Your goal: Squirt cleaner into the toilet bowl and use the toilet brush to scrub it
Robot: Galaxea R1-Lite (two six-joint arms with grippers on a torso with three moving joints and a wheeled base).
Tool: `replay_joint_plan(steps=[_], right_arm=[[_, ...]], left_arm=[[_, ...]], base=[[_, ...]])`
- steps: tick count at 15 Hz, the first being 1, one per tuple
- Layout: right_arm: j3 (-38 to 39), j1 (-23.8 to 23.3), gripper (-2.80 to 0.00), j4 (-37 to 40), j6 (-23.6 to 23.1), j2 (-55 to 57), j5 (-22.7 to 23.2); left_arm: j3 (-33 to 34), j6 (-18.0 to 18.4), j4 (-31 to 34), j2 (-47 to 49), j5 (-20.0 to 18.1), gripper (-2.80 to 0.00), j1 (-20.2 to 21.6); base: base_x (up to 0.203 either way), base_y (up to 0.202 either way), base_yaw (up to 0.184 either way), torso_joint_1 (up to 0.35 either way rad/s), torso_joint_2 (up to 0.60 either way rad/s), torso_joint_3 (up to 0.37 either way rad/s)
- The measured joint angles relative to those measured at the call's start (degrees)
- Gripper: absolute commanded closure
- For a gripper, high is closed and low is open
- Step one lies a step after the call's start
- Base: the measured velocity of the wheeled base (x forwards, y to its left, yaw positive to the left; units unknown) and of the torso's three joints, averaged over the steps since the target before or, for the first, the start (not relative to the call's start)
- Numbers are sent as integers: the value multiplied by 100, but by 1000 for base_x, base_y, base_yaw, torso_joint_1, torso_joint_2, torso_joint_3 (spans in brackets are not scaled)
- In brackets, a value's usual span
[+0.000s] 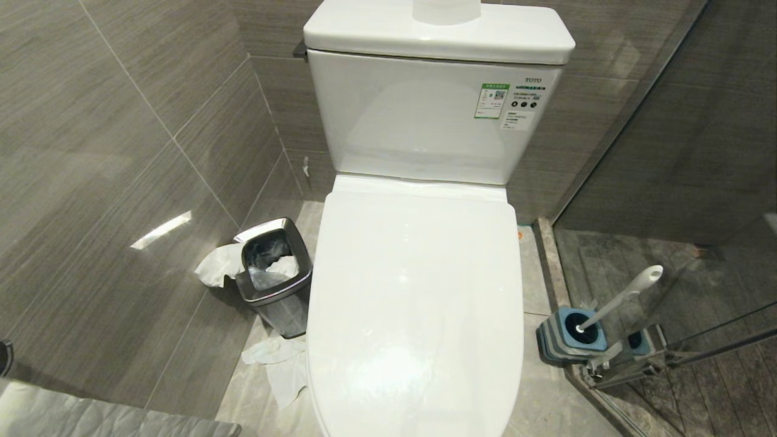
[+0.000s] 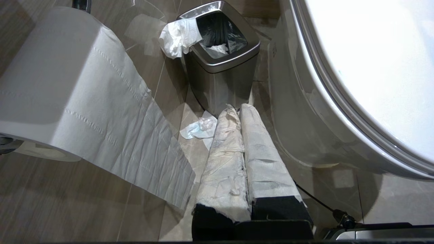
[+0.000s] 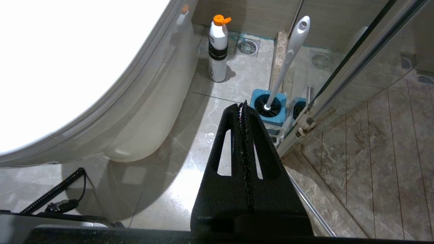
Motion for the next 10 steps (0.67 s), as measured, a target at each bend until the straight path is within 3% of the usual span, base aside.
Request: replay_joint_plan(steps=[10], right_arm=[[0,-2,0,0,-1,0,2]], left_arm=[[0,-1,0,0,2,0,0]], base=[[0,0,0,0,0,0]])
